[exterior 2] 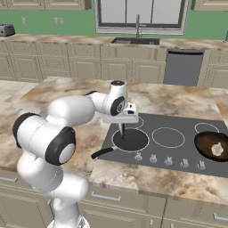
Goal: Place both pans onto different burners. Then place the garlic and the fish on different pans.
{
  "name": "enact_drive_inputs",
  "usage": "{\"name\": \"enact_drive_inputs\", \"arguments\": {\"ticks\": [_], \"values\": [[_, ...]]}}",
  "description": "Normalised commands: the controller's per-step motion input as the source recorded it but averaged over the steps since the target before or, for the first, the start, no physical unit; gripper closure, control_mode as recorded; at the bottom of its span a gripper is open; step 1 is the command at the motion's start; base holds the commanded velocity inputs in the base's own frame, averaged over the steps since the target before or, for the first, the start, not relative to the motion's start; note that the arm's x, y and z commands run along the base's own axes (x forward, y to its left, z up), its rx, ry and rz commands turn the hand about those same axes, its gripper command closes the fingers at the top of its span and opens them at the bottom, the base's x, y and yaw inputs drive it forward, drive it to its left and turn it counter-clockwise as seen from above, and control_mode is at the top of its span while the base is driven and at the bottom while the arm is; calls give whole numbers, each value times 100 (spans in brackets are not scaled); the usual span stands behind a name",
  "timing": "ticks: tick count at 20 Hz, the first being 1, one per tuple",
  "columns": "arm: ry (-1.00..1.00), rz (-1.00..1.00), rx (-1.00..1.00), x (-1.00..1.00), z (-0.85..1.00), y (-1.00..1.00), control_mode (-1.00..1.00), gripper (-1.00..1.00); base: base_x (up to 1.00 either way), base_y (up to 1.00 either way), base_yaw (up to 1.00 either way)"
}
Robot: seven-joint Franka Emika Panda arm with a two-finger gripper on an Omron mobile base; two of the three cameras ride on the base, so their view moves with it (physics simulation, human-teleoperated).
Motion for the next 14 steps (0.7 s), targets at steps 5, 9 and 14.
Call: {"name": "enact_drive_inputs", "arguments": {"ticks": [5,9,14], "values": [[0,0,0,8,-31,-9,-100,100,0,0,0],[0,0,0,11,-30,-8,-100,100,0,0,0],[0,1,0,12,-24,-11,-100,100,0,0,0]]}}
